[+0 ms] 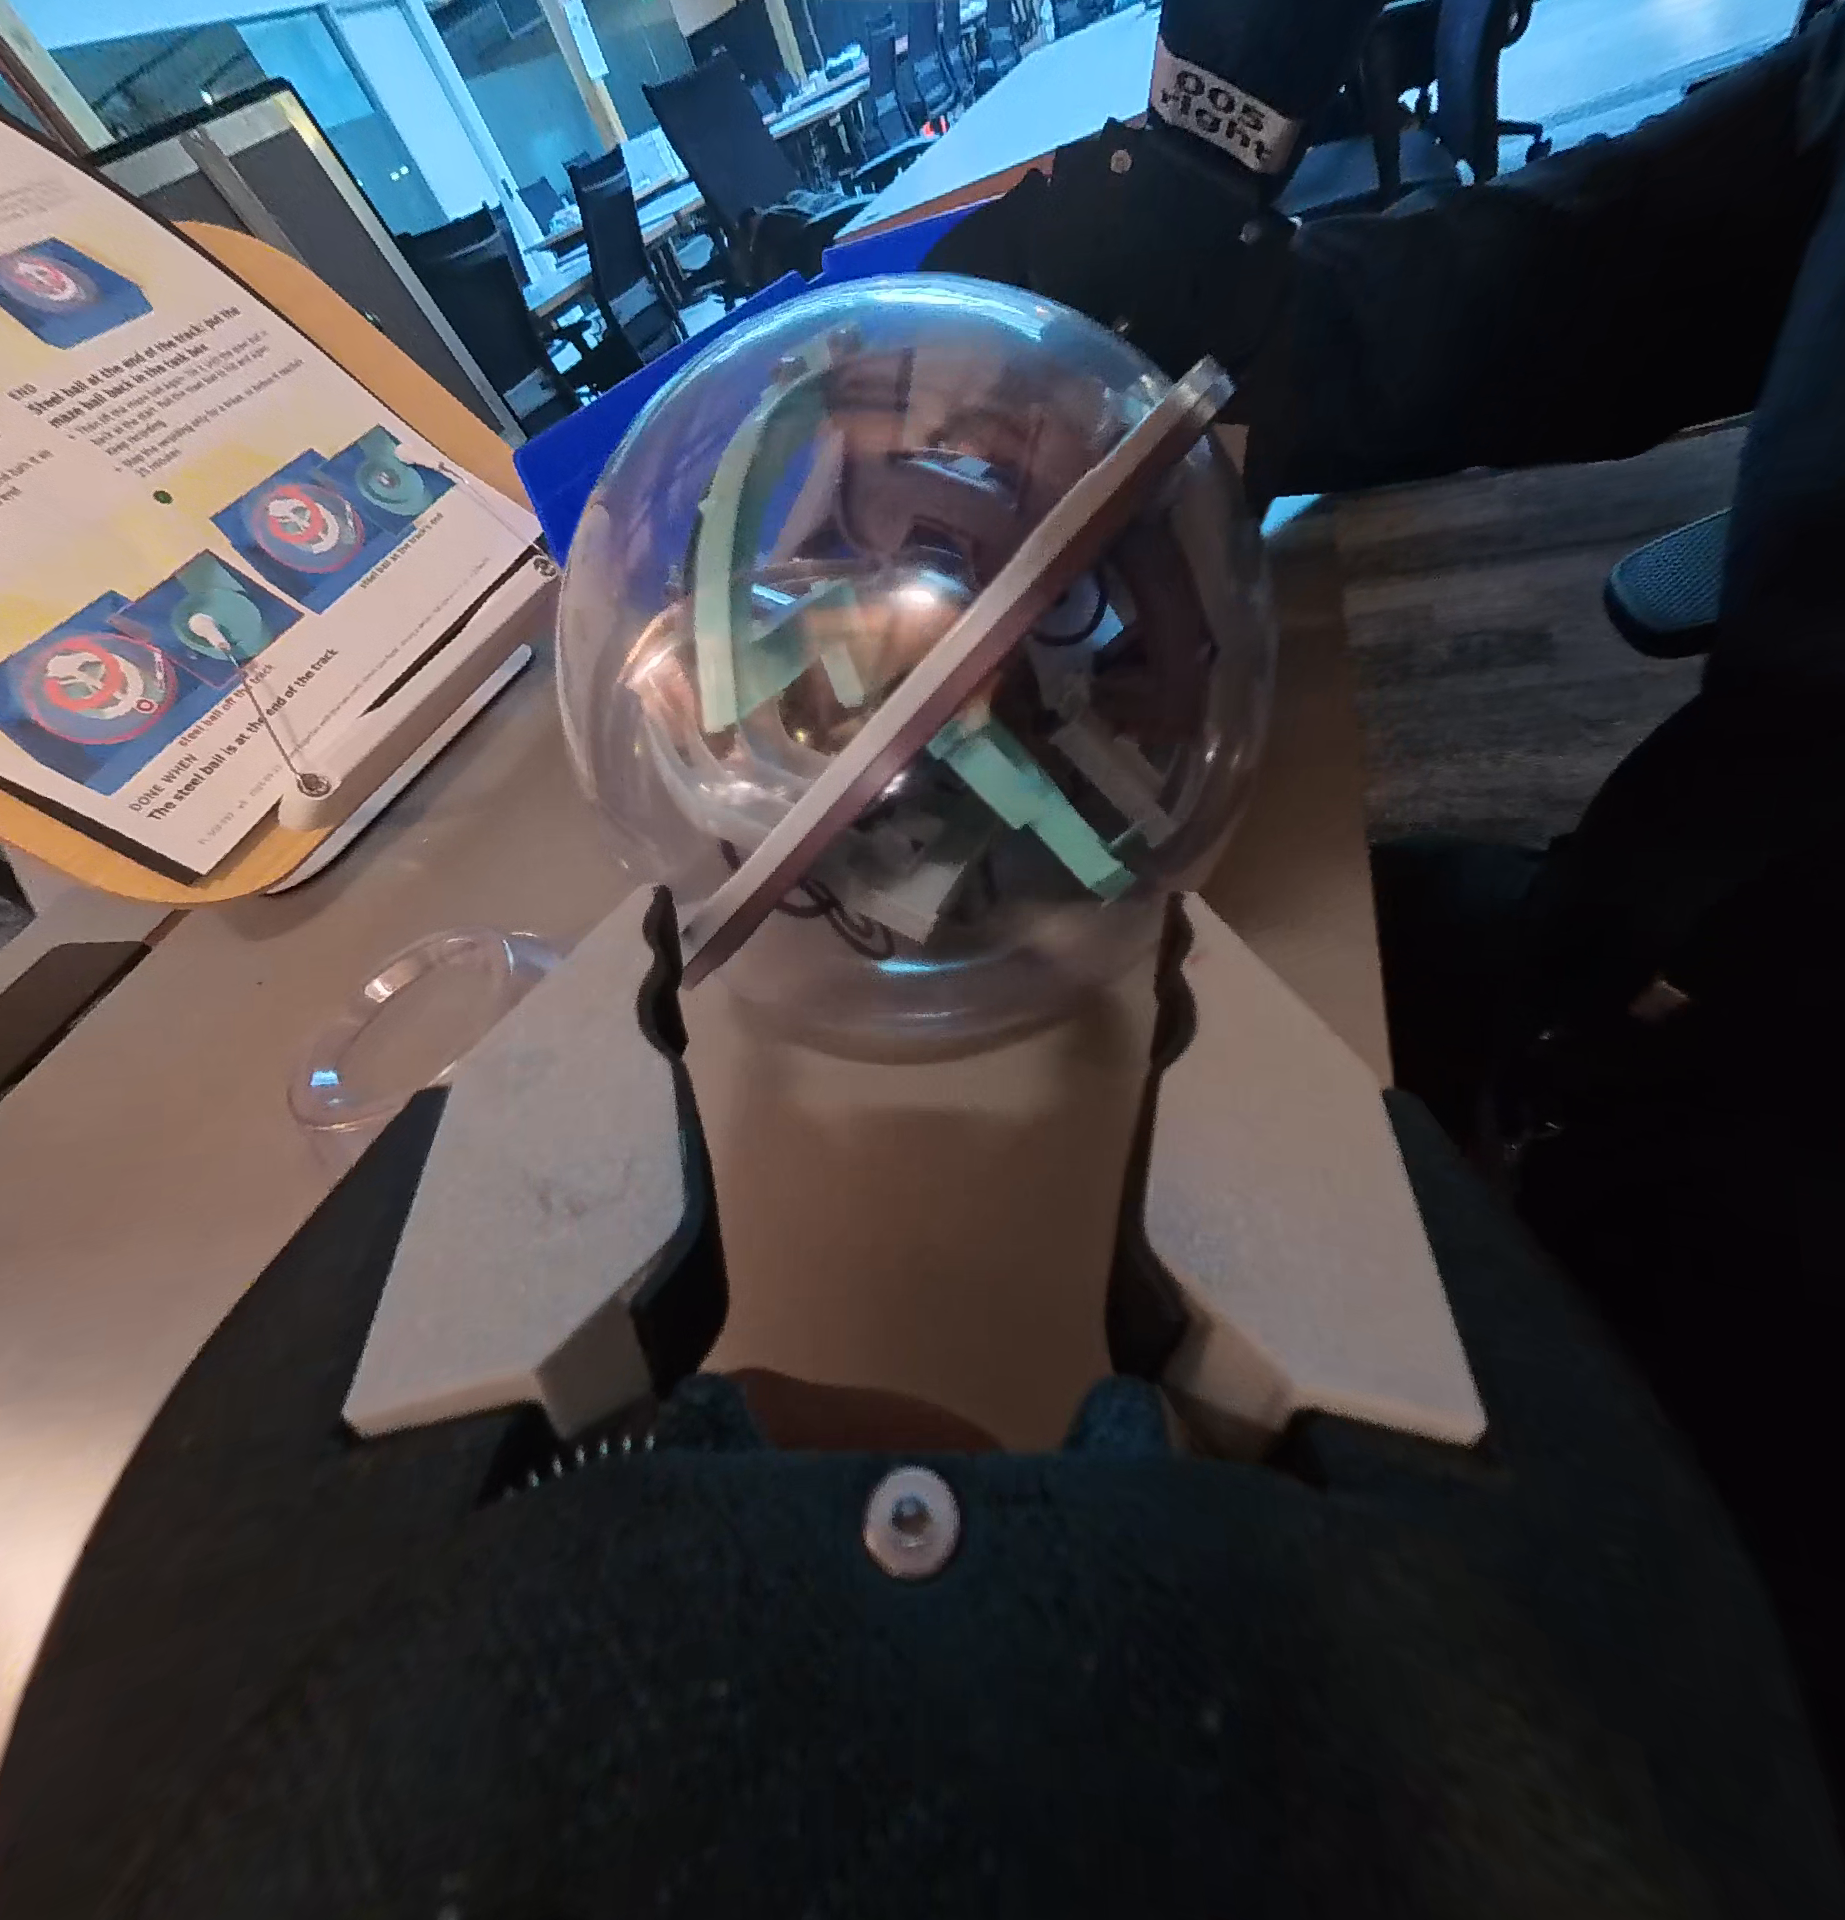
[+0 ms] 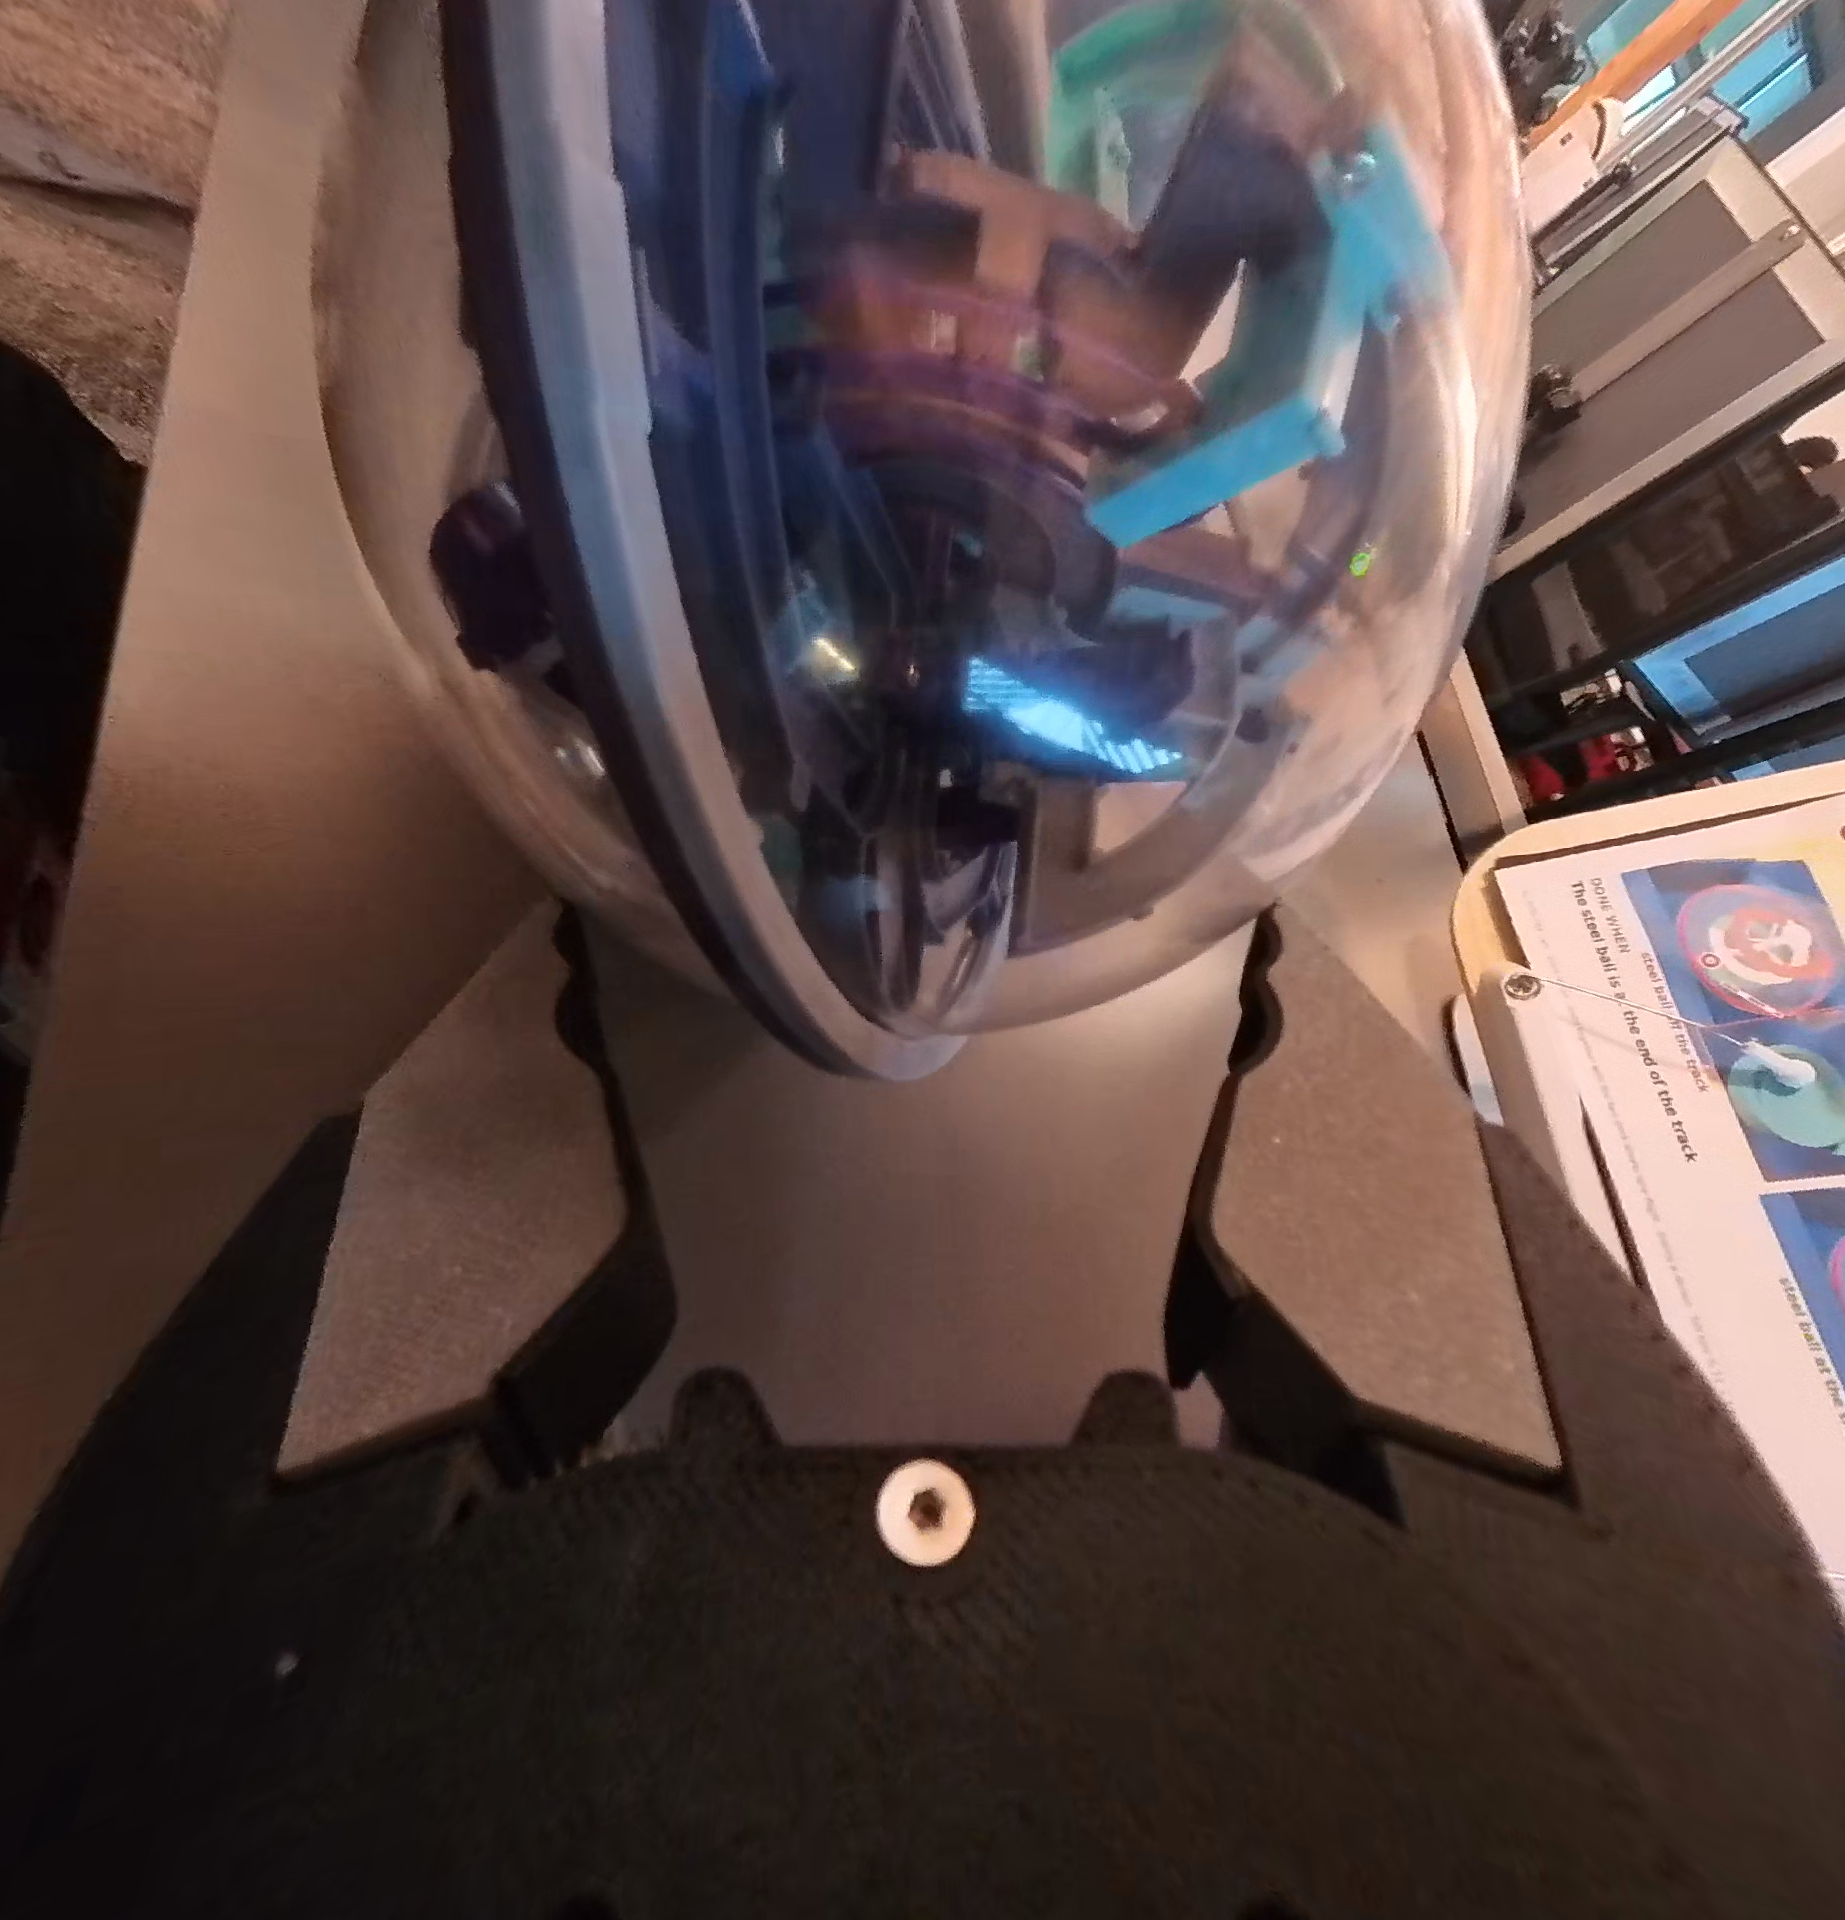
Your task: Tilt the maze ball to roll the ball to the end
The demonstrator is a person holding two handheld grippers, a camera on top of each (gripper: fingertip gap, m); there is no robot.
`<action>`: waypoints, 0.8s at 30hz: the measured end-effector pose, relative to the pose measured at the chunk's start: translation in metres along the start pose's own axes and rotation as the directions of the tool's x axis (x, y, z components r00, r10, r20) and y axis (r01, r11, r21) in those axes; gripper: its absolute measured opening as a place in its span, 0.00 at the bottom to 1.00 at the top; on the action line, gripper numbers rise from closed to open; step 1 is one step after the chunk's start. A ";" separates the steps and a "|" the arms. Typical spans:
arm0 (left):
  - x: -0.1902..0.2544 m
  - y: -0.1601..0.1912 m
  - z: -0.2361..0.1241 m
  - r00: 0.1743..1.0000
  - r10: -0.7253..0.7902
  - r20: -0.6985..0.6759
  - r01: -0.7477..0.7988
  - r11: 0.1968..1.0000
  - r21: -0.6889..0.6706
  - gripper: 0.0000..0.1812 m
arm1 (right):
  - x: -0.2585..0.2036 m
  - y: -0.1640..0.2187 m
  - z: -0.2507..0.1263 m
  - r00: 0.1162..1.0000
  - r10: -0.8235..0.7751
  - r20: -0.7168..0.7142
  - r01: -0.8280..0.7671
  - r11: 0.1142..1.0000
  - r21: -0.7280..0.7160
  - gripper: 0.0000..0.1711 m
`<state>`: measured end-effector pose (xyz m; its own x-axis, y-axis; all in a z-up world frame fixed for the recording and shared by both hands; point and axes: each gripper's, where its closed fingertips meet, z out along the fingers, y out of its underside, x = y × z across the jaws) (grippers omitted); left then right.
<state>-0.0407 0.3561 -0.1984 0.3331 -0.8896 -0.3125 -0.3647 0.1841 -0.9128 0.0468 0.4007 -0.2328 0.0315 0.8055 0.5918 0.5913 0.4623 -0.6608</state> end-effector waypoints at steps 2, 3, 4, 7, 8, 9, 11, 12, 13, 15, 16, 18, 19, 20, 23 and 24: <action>0.002 0.001 0.000 1.000 -0.006 -0.004 0.006 1.000 -0.002 0.50 | -0.001 -0.003 -0.002 1.000 -0.009 0.005 0.009 1.000 0.015 0.70; 0.003 0.002 0.000 1.000 -0.006 -0.003 0.006 1.000 -0.004 0.50 | -0.001 -0.004 -0.003 1.000 -0.022 0.002 0.022 1.000 0.017 0.70; 0.004 0.003 -0.001 1.000 -0.008 -0.001 0.008 1.000 -0.003 0.50 | -0.001 -0.005 -0.004 0.999 -0.040 -0.005 0.040 0.999 0.013 0.69; 0.005 0.003 -0.002 1.000 -0.029 0.004 0.029 1.000 0.008 0.52 | 0.001 -0.007 -0.004 0.994 -0.105 -0.042 0.104 0.994 -0.016 0.69; 0.005 0.003 -0.002 0.999 -0.033 0.006 0.032 0.999 0.012 0.51 | 0.001 -0.008 -0.005 0.992 -0.120 -0.051 0.119 0.993 -0.019 0.69; 0.005 0.003 -0.003 0.999 -0.031 0.010 0.030 0.999 0.018 0.51 | 0.001 -0.009 -0.005 0.990 -0.131 -0.058 0.130 0.991 -0.021 0.69; 0.005 0.003 -0.003 1.000 -0.015 0.024 0.015 0.999 0.028 0.50 | 0.001 -0.009 -0.005 0.987 -0.145 -0.071 0.144 0.989 -0.022 0.69; 0.006 0.002 -0.003 1.000 -0.005 0.028 0.004 0.999 0.031 0.50 | 0.001 -0.009 -0.005 0.986 -0.147 -0.075 0.146 0.989 -0.025 0.69; 0.006 0.001 -0.002 0.999 0.005 0.033 -0.006 0.999 0.035 0.50 | 0.001 -0.008 -0.005 0.985 -0.151 -0.081 0.149 0.988 -0.032 0.69; 0.006 0.002 -0.001 0.999 0.027 0.042 -0.028 0.999 0.028 0.50 | 0.002 -0.007 -0.006 0.981 -0.171 -0.095 0.167 0.985 -0.044 0.69; 0.006 0.003 0.000 0.998 0.041 0.047 -0.042 0.999 0.021 0.51 | 0.003 -0.008 -0.007 0.977 -0.186 -0.104 0.182 0.982 -0.046 0.69; 0.007 0.004 0.000 0.996 0.069 0.057 -0.070 0.998 0.010 0.51 | 0.003 -0.009 -0.007 0.968 -0.220 -0.124 0.215 0.975 -0.052 0.70; 0.007 0.005 -0.001 0.995 0.075 0.058 -0.076 0.997 0.008 0.50 | 0.003 -0.010 -0.008 0.964 -0.230 -0.130 0.225 0.973 -0.051 0.70; 0.007 0.005 -0.001 0.996 0.075 0.057 -0.076 0.997 0.007 0.50 | 0.003 -0.011 -0.008 0.962 -0.237 -0.134 0.232 0.972 -0.047 0.70; 0.007 0.005 -0.002 0.996 0.065 0.060 -0.065 0.998 0.004 0.50 | 0.003 -0.012 -0.007 0.959 -0.248 -0.139 0.245 0.969 -0.038 0.70; 0.008 0.005 -0.003 0.996 0.066 0.064 -0.067 0.998 0.005 0.50 | 0.004 -0.012 -0.006 0.955 -0.258 -0.145 0.255 0.966 -0.038 0.70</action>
<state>-0.0422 0.3491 -0.2045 0.3628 -0.8470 -0.3885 -0.3816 0.2453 -0.8912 0.0450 0.3959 -0.2200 -0.0054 0.5967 0.8024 0.6103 0.6376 -0.4700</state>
